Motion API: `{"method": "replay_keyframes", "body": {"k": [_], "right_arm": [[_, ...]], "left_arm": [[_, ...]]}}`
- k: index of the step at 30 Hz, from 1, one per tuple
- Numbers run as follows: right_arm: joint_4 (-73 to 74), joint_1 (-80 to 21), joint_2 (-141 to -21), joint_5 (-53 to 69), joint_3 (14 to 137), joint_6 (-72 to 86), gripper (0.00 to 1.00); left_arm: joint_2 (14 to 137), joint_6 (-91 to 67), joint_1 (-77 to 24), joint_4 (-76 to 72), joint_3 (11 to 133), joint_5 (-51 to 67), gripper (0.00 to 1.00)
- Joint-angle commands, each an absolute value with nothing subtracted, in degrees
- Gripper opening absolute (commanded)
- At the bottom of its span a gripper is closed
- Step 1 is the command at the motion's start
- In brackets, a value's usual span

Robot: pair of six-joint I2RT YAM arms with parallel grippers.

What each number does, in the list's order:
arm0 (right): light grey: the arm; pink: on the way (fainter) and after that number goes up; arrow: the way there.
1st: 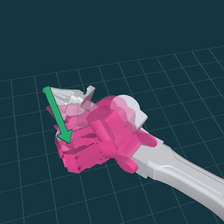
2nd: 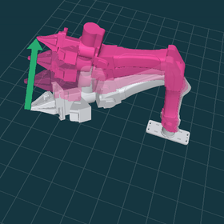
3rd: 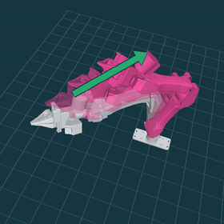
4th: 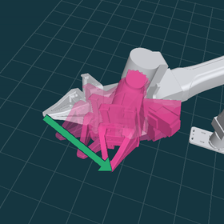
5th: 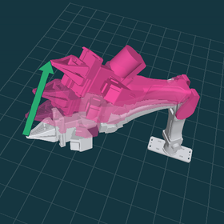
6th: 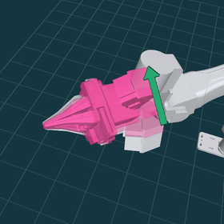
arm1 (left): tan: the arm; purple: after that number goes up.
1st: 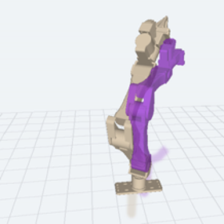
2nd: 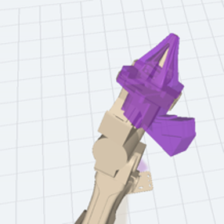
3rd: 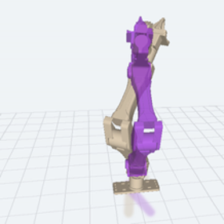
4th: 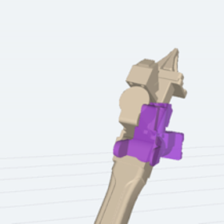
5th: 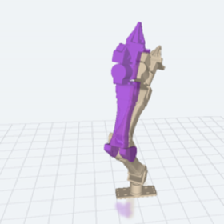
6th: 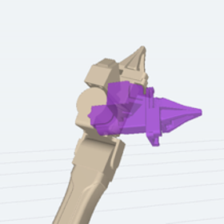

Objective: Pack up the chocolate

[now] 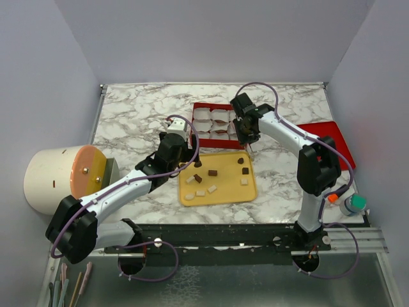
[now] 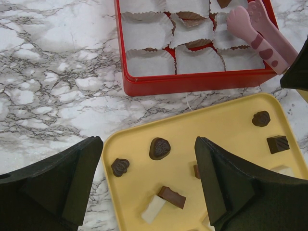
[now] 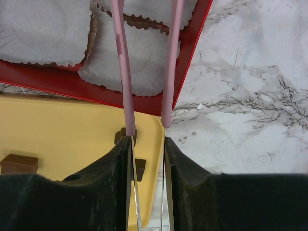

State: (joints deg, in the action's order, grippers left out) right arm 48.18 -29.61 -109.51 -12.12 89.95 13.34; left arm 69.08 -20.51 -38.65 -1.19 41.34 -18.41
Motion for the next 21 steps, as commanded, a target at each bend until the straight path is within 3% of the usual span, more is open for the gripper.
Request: {"method": "replay_keyframes", "body": {"k": [1,21], "right_arm": [[47.38,-29.19,-110.37,-10.99,91.22,12.74,0.34],[47.63,-28.87,-110.49,-10.8,92.31,12.83,0.35]], "left_arm": [[69.46,-20.21,-38.86,-1.97,41.0,-17.93,0.87],[69.83,-20.21,-38.92,-2.15,40.99,-17.84,0.87]]}}
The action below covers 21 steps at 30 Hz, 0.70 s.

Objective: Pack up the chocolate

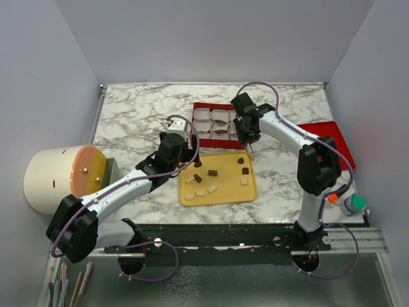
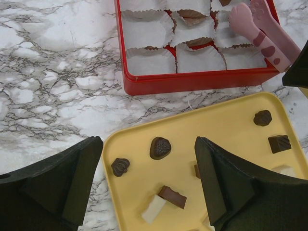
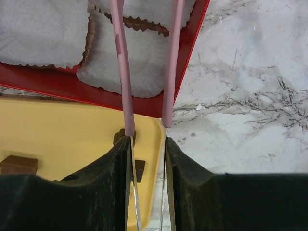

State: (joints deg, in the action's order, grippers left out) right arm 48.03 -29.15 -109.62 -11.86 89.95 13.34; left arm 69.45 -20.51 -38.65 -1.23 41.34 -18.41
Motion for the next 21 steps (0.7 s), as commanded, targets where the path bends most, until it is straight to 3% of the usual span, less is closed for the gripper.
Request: {"method": "replay_keyframes", "body": {"k": [1,21], "right_arm": [[47.68,-28.83,-110.5,-10.81,92.43,12.83,0.35],[49.03,-28.83,-111.36,-10.81,94.56,12.74,0.37]], "left_arm": [[69.79,-20.21,-38.88,-2.19,40.97,-17.84,0.87],[69.92,-20.08,-38.88,-2.72,41.08,-17.58,0.87]]}}
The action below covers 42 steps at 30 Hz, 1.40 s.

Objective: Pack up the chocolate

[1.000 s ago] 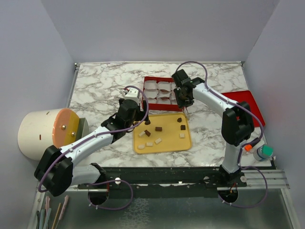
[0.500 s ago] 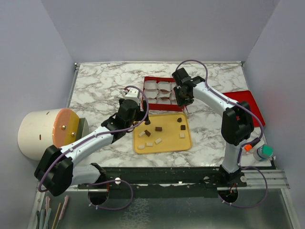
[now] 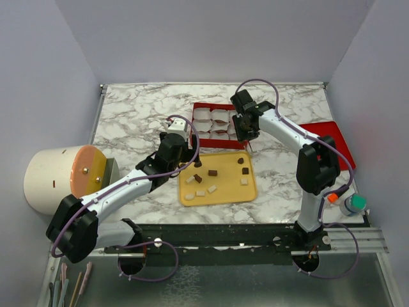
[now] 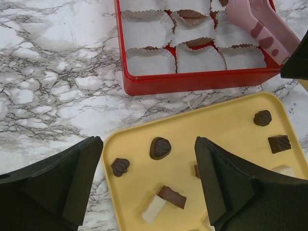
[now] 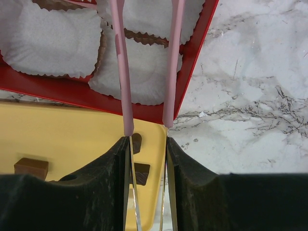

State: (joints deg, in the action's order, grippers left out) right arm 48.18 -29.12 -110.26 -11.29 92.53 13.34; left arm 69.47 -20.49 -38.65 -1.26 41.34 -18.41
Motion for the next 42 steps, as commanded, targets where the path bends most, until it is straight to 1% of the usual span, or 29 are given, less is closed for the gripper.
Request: {"method": "replay_keyframes", "body": {"k": [1,21,24,37,38,42], "right_arm": [[49.04,-28.83,-111.42,-10.81,94.56,12.74,0.38],[48.87,-28.75,-111.09,-10.99,94.12,12.83,0.37],[48.87,-28.74,-111.09,-11.21,93.97,12.92,0.39],[48.8,-28.66,-110.79,-11.34,93.34,13.01,0.4],[48.79,-28.65,-110.79,-11.34,93.32,13.01,0.42],[48.7,-28.57,-110.65,-11.38,93.18,13.1,0.42]], "left_arm": [[69.88,-20.04,-38.85,-2.68,41.06,-17.58,0.87],[70.09,-20.21,-38.86,-2.61,41.06,-17.49,0.87],[70.03,-20.21,-38.92,-2.61,41.04,-17.42,0.87],[69.88,-20.39,-38.88,-2.39,41.02,-17.33,0.87],[69.92,-20.43,-38.85,-2.43,41.02,-17.27,0.87],[69.92,-20.48,-38.92,-2.42,41.05,-17.23,0.87]]}}
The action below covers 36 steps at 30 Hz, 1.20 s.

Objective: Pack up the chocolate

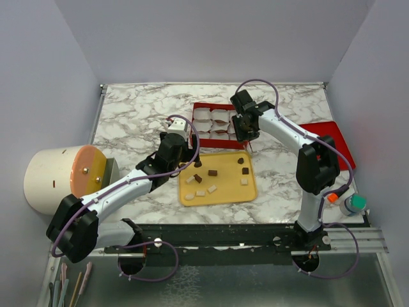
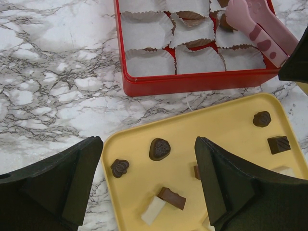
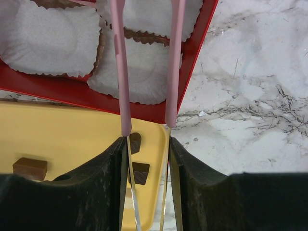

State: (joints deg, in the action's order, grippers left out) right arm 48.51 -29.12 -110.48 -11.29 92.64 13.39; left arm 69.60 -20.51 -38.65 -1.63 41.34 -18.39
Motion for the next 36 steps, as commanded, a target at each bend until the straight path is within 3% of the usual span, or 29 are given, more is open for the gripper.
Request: {"method": "replay_keyframes", "body": {"k": [1,14,24,36], "right_arm": [[48.69,-28.56,-110.63,-11.34,93.17,13.1,0.42],[49.16,-28.3,-108.57,-10.01,93.15,13.04,0.37],[50.41,-29.81,-99.12,-7.71,87.8,12.85,0.37],[49.97,-43.3,-88.96,-6.87,74.63,16.75,0.37]], "left_arm": [[69.96,-20.48,-38.92,-2.38,41.05,-17.23,0.87],[70.12,-20.23,-38.89,-2.53,41.04,-17.61,0.87],[71.44,-20.29,-38.85,-2.31,41.57,-17.66,0.87],[72.04,-20.13,-38.85,-1.92,41.49,-18.55,0.87]]}}
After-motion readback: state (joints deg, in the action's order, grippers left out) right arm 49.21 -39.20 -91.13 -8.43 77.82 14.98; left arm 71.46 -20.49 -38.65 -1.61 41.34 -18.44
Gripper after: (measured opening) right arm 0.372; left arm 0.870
